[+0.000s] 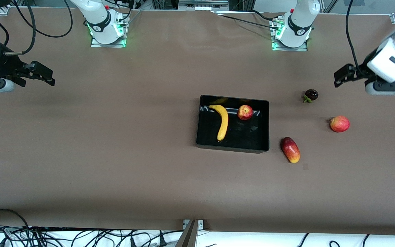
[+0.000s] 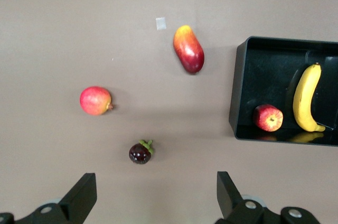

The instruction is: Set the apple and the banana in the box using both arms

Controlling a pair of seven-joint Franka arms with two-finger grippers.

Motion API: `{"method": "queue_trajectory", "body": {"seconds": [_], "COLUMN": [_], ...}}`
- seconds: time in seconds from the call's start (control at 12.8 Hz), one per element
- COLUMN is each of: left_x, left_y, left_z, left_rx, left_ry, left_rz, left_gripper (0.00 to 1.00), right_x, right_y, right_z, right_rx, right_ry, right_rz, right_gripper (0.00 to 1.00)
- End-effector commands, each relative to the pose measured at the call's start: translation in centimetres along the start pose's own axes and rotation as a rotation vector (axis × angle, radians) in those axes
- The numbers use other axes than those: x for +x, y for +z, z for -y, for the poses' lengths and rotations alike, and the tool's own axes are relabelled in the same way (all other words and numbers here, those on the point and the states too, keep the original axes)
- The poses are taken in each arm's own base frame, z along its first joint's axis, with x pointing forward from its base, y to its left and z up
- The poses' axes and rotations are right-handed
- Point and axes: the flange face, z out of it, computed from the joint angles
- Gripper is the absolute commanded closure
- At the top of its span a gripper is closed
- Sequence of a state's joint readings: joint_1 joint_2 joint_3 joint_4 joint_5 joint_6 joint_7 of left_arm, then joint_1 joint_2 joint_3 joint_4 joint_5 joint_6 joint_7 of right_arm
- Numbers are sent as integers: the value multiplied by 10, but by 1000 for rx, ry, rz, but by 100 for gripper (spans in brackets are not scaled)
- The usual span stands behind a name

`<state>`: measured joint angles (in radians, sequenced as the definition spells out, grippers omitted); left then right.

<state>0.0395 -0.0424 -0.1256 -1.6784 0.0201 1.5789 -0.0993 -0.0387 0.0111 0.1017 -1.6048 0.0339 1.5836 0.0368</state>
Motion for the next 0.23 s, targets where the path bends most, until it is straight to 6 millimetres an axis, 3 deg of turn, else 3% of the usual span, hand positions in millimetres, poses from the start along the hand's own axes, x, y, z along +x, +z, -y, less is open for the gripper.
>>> {"method": "queue_trajectory", "body": {"seconds": [0.0, 0.16], "left_x": [-5, -5], "left_y": [9, 10], "left_z": [4, 3], "left_rx": [-21, -19], "left_ry": [-18, -16], "left_rz": [-9, -8], "left_gripper": [0, 0], "right_x": [1, 1], "right_y": [-5, -5], "right_z": [-1, -1], "right_rx": [-11, -11], "right_ry": [12, 12], "right_rz": [-2, -2], "right_gripper": [0, 0]}}
